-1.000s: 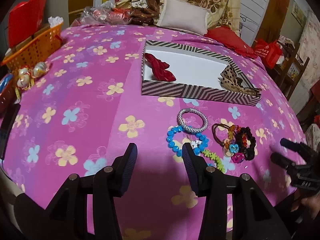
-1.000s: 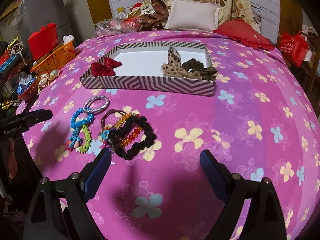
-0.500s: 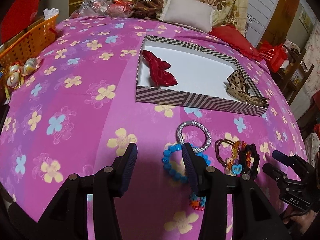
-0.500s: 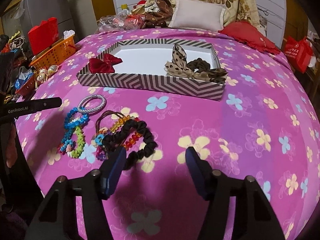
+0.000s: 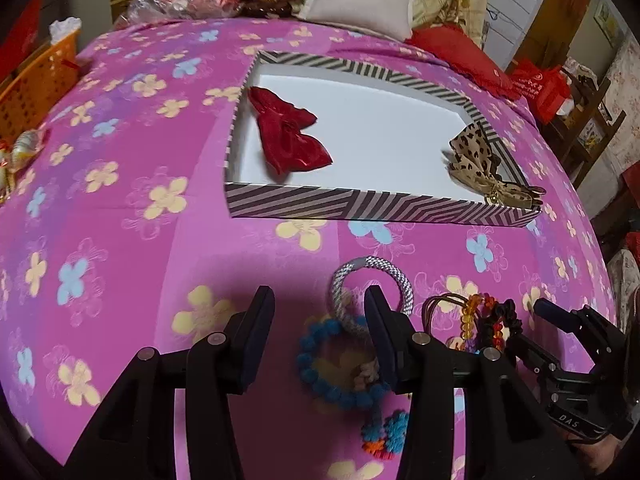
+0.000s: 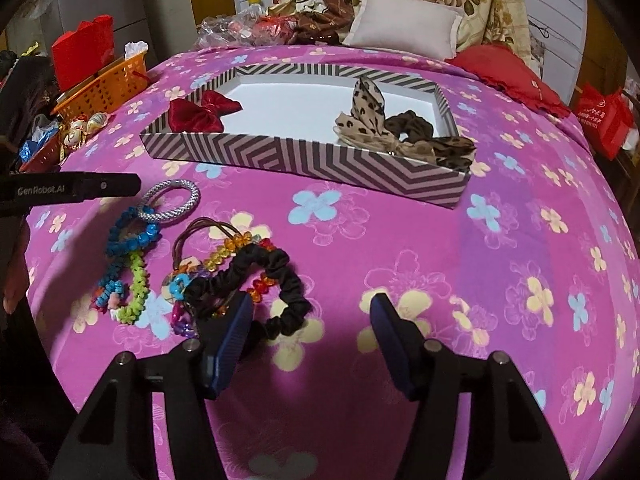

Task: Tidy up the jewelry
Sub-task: 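Withdraw both tools from the tray toward the remaining bracelets, then grasp the silver braided bangle with the left gripper while the right grasps the black scrunchie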

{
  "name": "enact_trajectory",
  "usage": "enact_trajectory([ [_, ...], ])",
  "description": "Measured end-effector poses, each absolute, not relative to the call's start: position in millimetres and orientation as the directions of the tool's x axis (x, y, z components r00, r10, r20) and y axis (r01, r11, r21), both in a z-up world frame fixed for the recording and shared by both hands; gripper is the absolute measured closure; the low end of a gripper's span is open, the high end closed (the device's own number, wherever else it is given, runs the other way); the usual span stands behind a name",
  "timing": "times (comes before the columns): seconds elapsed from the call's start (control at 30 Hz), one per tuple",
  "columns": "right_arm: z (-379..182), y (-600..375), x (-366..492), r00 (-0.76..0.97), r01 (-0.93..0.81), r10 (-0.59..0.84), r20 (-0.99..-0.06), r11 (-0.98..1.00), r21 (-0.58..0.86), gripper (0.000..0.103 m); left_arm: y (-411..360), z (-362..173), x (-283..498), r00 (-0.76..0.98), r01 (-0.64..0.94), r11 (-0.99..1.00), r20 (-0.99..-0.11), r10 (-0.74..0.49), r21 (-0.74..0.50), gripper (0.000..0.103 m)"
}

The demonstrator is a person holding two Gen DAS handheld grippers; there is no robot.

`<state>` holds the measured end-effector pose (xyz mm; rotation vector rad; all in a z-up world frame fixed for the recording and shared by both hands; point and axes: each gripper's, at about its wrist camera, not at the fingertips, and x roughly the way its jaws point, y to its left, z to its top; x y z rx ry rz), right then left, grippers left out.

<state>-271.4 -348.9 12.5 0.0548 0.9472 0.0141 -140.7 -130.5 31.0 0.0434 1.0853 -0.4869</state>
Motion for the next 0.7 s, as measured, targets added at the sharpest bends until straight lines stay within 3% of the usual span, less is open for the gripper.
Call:
enact_trajectory([
  [0.17,10.3,-350.6,-266.5,0.581,0.005,0.037,-0.813,0.999,0.049,0.043,-139.9,23.1,-132.6,0.331,0.418,0.886,-0.876,-0.352,-0.198,0.083],
  [0.33,5.9,-347.1,-264.4,0.582,-0.009,0.017,-0.813,1.000,0.014,0.062,-149.7,16.3,-133.6,0.330,0.450,0.880,-0.887,-0.323,-0.153,0.083],
  [0.4,6.1,-346.0,-264.5,0.585,-0.017,0.015,-0.811,1.000,0.007,0.070,-152.0,16.3,-133.9,0.338,0.459,0.878,-0.887,-0.314,-0.136,0.090],
  [0.47,6.5,-344.8,-264.6,0.589,-0.024,0.018,-0.808,1.000,0.005,0.080,-154.1,16.0,-134.7,0.350,0.470,0.875,-0.886,-0.304,-0.115,0.103],
  [0.5,6.7,-344.1,-265.1,0.591,-0.029,0.020,-0.806,1.000,0.003,0.086,-154.9,15.6,-135.2,0.357,0.479,0.872,-0.885,-0.299,-0.102,0.103],
  [0.57,7.3,-343.6,-265.9,0.593,-0.033,0.025,-0.805,0.999,0.007,0.092,-155.2,15.2,-135.5,0.370,0.488,0.868,-0.881,-0.294,-0.085,0.103],
  [0.7,14.3,-345.6,-270.3,0.613,-0.025,0.024,-0.790,1.000,0.010,0.094,-149.2,19.2,-136.0,0.380,0.477,0.871,-0.867,-0.322,-0.115,0.103],
])
